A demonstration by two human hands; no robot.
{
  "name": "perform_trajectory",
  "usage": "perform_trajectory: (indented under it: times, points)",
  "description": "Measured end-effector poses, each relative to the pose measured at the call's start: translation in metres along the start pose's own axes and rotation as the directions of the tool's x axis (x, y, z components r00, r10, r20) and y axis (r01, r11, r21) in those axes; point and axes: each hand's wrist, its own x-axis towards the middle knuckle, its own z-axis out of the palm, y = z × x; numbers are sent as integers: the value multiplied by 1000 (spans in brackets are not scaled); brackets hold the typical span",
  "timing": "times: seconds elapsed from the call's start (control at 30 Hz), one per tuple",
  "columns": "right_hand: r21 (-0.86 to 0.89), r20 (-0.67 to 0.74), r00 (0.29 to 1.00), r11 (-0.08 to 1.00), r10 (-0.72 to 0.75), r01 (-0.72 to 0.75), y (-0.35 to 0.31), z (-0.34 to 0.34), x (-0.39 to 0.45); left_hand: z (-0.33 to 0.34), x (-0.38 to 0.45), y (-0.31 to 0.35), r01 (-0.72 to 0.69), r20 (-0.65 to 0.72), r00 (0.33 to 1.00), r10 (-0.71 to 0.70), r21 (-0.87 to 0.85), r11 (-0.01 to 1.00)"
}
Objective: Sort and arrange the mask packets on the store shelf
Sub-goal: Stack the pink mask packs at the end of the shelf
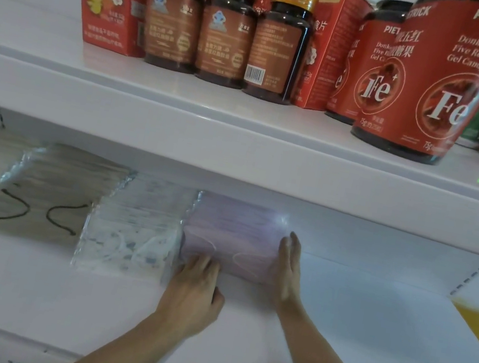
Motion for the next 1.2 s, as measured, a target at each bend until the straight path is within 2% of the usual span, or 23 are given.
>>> perform_trajectory:
  times: [0.1,0.2,0.27,0.37,0.43,0.73,0.87,0.97,1.03,1.1,1.2]
  points:
    - [76,-75,997,997,29,-23,-4,-4,9,1,1,1,-12,3,1000,12,12,1000]
    - [152,49,994,983,94,-101,-5,2,19,0,2,2,-9,4,1000,9,1,1000]
    - [156,60,992,981,109,-117,-5,7,22,0,1,1,-4,6,1000,5,-11,1000]
    - [238,-42,986,960,159,-145,-6,2,30,2,1,0,8,22,1000,-8,2,1000]
    - [292,-32,981,940,192,-175,-10,-1,36,3,2,-1,9,39,999,-9,8,1000]
    - [189,91,980,963,176,-191,-8,1,43,5,2,-3,5,34,999,-6,8,1000]
    - [304,31,979,931,201,-201,-1,-14,37,4,1,-2,4,37,999,-4,0,1000]
    - [373,-70,976,913,204,-164,8,-21,19,2,2,-2,14,57,998,-15,8,1000]
    - [316,-192,967,944,166,-99,11,-22,-3,2,1,-2,14,61,998,-15,9,1000]
    - [158,-306,949,987,79,-31,13,-21,-25,0,0,-2,13,73,997,-13,4,1000]
    - [-38,-273,960,998,-67,58,7,-20,-54,-5,-3,-1,12,103,995,-14,20,1000]
